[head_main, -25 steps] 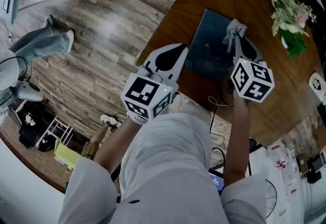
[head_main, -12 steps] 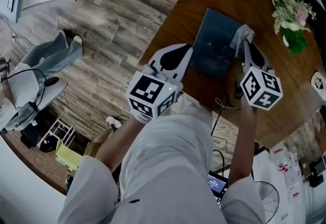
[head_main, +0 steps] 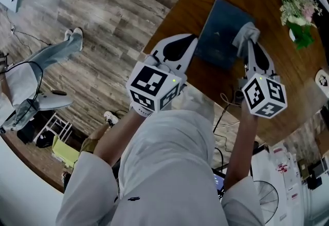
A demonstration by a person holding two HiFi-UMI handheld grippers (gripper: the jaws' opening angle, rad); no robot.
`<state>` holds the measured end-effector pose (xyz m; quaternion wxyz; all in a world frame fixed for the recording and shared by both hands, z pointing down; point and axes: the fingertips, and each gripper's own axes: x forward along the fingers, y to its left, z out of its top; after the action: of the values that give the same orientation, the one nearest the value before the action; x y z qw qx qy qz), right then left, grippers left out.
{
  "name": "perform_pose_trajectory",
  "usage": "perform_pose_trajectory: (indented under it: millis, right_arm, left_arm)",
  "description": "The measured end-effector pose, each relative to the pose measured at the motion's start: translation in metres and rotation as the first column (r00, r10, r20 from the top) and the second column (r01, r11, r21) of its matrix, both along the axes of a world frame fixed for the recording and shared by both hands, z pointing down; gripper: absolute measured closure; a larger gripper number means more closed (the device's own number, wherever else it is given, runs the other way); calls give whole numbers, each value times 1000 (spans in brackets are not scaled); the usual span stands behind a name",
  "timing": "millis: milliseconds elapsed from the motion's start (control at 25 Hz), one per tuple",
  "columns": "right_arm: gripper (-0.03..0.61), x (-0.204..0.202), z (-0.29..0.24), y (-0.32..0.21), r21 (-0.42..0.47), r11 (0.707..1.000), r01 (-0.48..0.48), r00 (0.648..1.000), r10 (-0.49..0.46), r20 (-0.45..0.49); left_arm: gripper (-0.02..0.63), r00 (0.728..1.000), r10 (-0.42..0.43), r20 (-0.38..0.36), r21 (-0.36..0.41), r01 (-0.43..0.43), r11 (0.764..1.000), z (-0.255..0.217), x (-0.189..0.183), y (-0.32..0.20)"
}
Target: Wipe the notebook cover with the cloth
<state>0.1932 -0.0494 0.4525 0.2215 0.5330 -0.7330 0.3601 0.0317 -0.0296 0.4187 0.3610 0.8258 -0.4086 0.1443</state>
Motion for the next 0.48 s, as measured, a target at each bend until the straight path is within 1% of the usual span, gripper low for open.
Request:
perform_pose_trajectory:
  millis: [280,480]
  right_arm:
    - [549,16,10,19,-49,998,-36,999,35,-18]
    - [549,18,34,29,-92,994,-51,998,47,-44]
  left_arm:
    - [594,1000,-5,-3,-6,5,1000,0,-2,10]
    - [594,1000,-10,-6,-26,9,1000,7,-5,17]
